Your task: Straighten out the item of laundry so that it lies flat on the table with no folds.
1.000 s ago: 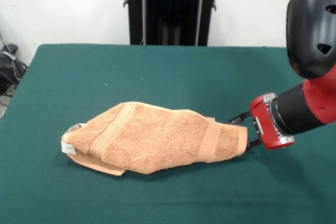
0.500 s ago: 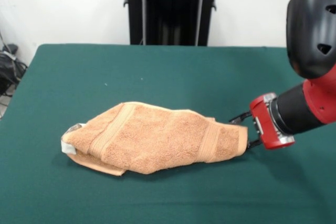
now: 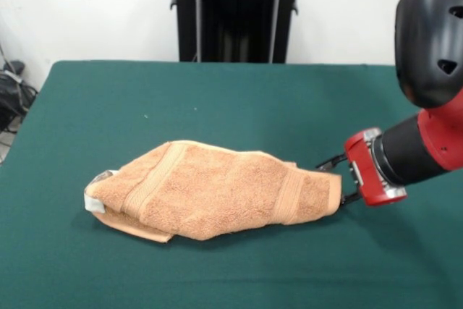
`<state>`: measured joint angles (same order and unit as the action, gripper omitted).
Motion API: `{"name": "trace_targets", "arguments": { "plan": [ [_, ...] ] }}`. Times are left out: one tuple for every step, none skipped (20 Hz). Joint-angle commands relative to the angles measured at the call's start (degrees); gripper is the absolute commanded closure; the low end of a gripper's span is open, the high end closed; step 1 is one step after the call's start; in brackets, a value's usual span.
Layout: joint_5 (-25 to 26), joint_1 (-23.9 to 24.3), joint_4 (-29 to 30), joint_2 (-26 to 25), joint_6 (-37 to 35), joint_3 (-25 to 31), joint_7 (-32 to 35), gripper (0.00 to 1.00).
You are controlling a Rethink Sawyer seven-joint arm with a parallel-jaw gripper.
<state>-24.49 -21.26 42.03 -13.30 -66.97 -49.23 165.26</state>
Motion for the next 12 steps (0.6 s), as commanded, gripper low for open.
{"name": "trace_targets", "arguments": {
  "plan": [
    [-2.08, 1.20, 0.29, 1.23, -1.26, 3.30, 14.21, 0.00],
    [-2.08, 1.24, 0.22, 1.24, -1.36, 3.27, 14.19, 0.00],
    [-2.09, 1.24, 0.19, 1.32, -1.48, 3.27, 14.14, 0.00],
    [-2.15, 1.29, 0.14, 1.39, -1.63, 3.32, 14.09, 0.00],
    [-2.14, 1.31, 0.07, 1.46, -1.79, 3.31, 13.99, 0.00],
    [-2.13, 1.34, 0.01, 1.52, -1.96, 3.30, 13.88, 0.00],
    [-2.12, 1.27, 0.17, 1.64, -1.90, 3.31, 13.89, 0.00],
    [-2.11, 1.29, 0.13, 1.64, -1.97, 3.30, 13.86, 0.00],
    [-2.09, 1.29, 0.23, 1.77, -2.01, 3.34, 13.74, 0.00],
    [-2.10, 1.37, 0.15, 1.80, -2.11, 3.36, 13.65, 0.00],
    [-2.07, 1.40, 0.21, 1.94, -2.22, 3.38, 13.48, 0.00],
    [-2.07, 1.48, 0.09, 1.97, -2.39, 3.37, 13.38, 0.00]
  ]
}}
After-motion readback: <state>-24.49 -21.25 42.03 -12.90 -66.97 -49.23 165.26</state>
